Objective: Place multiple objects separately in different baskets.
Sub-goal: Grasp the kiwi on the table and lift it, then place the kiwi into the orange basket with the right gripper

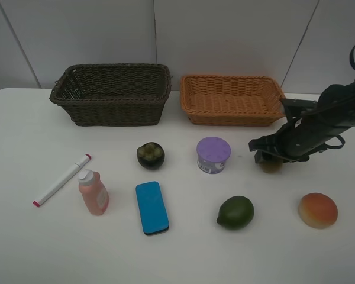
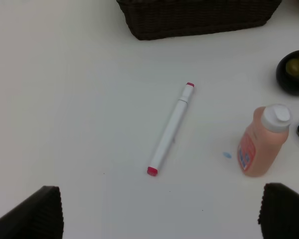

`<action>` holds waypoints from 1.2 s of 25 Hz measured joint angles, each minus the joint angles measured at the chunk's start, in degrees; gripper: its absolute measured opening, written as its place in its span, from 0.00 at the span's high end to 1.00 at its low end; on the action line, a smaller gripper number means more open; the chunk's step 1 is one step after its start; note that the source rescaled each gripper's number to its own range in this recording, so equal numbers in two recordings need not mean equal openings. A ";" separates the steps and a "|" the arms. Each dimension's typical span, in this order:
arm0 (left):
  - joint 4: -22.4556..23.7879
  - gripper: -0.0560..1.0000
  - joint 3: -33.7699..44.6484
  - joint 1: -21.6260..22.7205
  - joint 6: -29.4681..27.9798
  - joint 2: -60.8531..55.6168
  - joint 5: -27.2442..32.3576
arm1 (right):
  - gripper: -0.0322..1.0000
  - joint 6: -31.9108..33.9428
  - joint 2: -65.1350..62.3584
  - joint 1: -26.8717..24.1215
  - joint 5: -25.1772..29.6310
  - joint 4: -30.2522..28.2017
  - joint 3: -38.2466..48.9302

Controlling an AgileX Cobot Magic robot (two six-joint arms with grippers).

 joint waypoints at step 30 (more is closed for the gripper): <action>0.00 0.00 0.00 0.00 0.00 0.00 0.00 | 0.96 0.04 -11.04 0.00 13.52 -2.98 -15.00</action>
